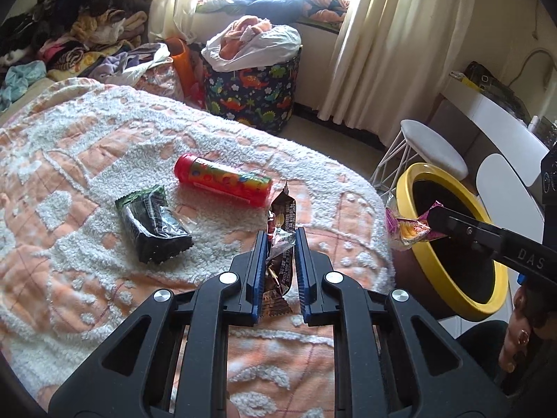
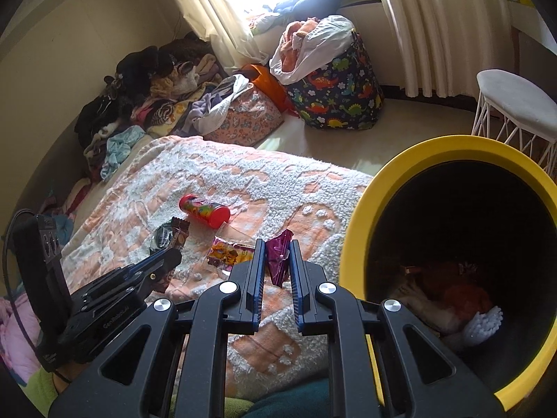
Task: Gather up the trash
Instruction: 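Carry the brown and pink wrappers over the yellow bin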
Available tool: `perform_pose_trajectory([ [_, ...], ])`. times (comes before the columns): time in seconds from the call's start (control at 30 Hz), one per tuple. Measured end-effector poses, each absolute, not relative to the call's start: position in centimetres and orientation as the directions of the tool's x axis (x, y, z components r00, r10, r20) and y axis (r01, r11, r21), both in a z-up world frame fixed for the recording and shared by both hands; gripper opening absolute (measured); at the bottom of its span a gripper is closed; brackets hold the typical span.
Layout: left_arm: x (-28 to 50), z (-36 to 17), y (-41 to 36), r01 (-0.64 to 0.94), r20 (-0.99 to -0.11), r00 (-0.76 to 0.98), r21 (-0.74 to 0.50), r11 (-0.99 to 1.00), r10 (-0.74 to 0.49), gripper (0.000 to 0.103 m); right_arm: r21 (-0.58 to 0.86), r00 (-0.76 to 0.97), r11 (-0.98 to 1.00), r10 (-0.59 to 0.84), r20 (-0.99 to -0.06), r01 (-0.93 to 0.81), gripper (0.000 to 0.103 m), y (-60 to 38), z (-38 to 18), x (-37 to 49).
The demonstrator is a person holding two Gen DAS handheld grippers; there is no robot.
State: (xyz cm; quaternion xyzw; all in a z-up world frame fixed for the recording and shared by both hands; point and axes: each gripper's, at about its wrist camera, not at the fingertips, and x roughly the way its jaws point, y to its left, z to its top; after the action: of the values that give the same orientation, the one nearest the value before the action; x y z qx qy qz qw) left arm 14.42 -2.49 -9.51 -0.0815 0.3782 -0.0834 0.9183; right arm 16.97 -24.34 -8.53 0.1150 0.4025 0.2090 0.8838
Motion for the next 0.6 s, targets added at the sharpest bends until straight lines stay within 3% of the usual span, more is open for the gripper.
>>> perform_pose_trajectory([
  [0.6, 12.7, -6.1, -5.6, 0.180, -0.639, 0.706, -0.253, 0.951, -0.304, 0.011, 0.387, 0.683, 0.897, 0.420, -0.597, -0.213, 0.013, -30.2, -4.7, 15.8],
])
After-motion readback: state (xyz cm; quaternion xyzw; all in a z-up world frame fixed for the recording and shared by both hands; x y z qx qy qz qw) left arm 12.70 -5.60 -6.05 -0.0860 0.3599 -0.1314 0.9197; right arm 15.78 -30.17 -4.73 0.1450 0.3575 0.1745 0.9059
